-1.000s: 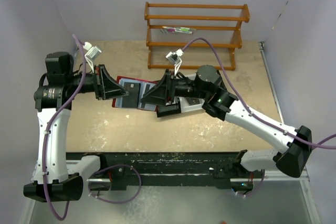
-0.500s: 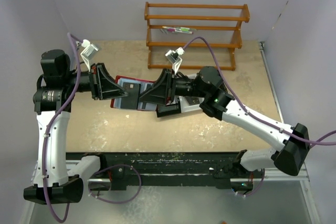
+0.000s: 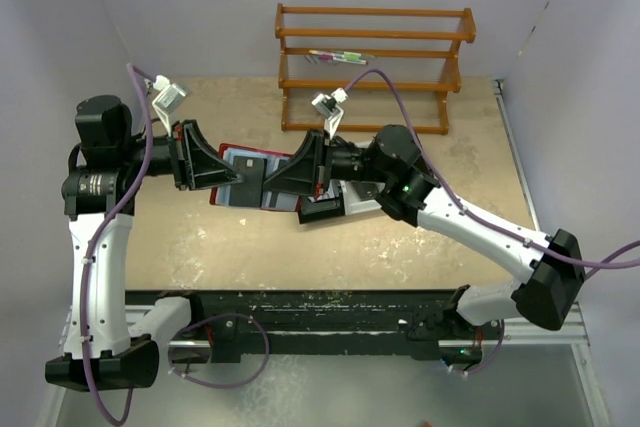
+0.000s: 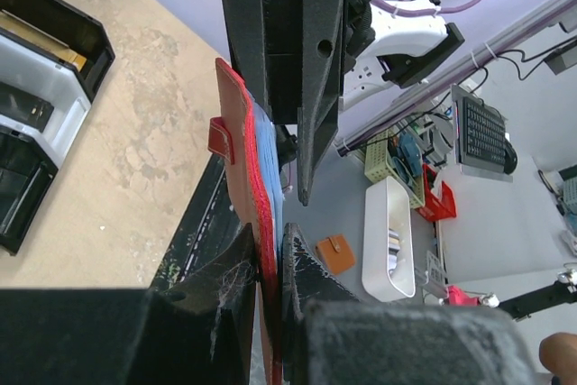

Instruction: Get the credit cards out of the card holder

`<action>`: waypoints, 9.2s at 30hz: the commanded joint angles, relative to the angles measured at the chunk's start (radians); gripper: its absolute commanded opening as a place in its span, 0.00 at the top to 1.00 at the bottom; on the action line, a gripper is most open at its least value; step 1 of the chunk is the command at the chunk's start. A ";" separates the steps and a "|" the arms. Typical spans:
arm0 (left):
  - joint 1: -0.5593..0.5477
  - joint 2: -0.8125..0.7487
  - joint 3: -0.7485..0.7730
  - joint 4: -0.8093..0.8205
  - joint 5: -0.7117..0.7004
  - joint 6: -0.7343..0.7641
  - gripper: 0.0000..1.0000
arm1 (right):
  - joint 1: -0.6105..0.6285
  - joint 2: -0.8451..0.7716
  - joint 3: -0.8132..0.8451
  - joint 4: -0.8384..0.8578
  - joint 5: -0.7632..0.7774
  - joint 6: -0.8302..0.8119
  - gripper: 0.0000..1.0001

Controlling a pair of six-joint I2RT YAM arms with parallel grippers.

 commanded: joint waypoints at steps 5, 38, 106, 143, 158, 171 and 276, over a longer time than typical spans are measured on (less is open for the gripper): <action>-0.002 -0.002 0.026 -0.071 -0.082 0.096 0.95 | 0.010 0.007 0.042 -0.022 0.054 -0.038 0.82; -0.002 -0.003 0.029 -0.046 0.148 0.049 0.87 | 0.004 0.006 -0.039 0.154 -0.017 0.097 0.84; -0.002 0.061 0.095 -0.361 -0.470 0.473 0.91 | -0.613 -0.127 -0.034 -0.986 0.173 -0.544 1.00; -0.002 0.045 0.206 -0.408 -0.139 0.429 0.91 | -0.492 0.491 0.260 -1.018 0.657 -0.610 0.80; -0.002 0.018 0.195 -0.215 -0.061 0.254 0.91 | -0.441 0.081 0.192 -0.926 0.539 -0.557 0.50; -0.002 0.006 0.005 0.571 -0.155 -0.436 0.93 | -0.300 -0.383 -0.332 0.042 0.146 -0.069 0.00; -0.001 -0.185 -0.182 0.591 -0.280 -0.467 1.00 | 0.037 0.033 -0.176 0.611 0.183 0.087 0.52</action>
